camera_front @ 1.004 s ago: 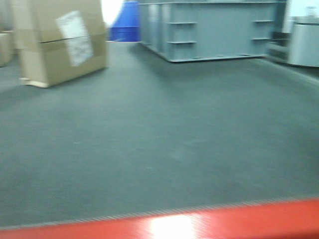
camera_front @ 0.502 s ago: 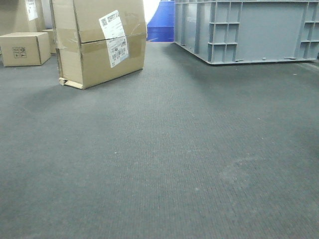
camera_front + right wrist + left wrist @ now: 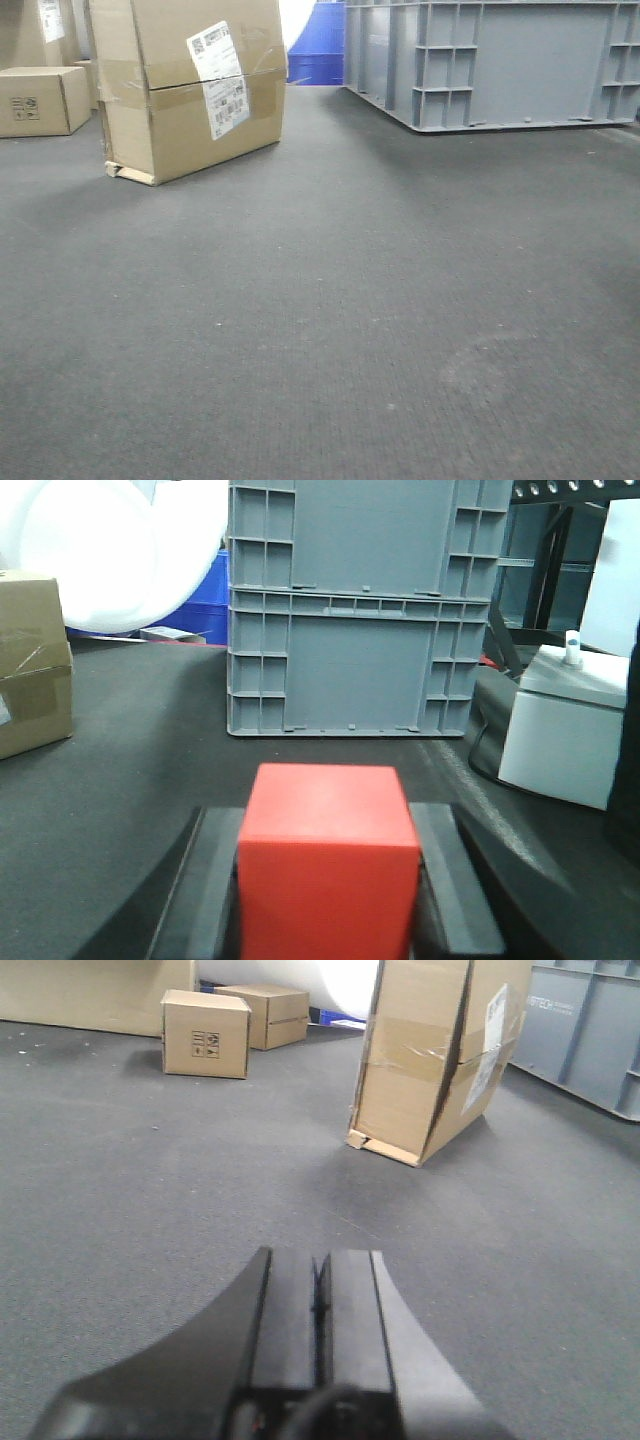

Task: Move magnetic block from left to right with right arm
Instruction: 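Stop the base and hold the red cube in the right gripper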

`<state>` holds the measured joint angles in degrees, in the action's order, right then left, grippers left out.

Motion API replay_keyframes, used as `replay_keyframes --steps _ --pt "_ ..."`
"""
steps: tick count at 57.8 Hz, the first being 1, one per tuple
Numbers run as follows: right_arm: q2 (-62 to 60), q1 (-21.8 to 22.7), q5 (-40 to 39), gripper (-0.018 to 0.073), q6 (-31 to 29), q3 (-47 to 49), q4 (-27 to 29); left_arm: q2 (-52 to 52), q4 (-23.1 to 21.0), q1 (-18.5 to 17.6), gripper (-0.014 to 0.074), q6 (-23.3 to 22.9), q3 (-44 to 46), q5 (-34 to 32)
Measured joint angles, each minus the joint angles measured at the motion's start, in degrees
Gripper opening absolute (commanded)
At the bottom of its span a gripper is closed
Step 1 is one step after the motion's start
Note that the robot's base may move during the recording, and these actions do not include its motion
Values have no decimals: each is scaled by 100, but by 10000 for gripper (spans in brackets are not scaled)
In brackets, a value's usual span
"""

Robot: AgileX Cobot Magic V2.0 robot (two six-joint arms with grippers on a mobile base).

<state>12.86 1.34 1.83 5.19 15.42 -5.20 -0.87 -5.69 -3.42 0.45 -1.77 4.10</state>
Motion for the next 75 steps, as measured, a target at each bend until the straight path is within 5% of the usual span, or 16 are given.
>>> replay_keyframes --steps 61,75 --pt "0 0 -17 255 0 0 0 0 0 0 -126 0 0 0" --pt "626 0 518 255 0 362 48 0 0 0 -126 0 0 0"
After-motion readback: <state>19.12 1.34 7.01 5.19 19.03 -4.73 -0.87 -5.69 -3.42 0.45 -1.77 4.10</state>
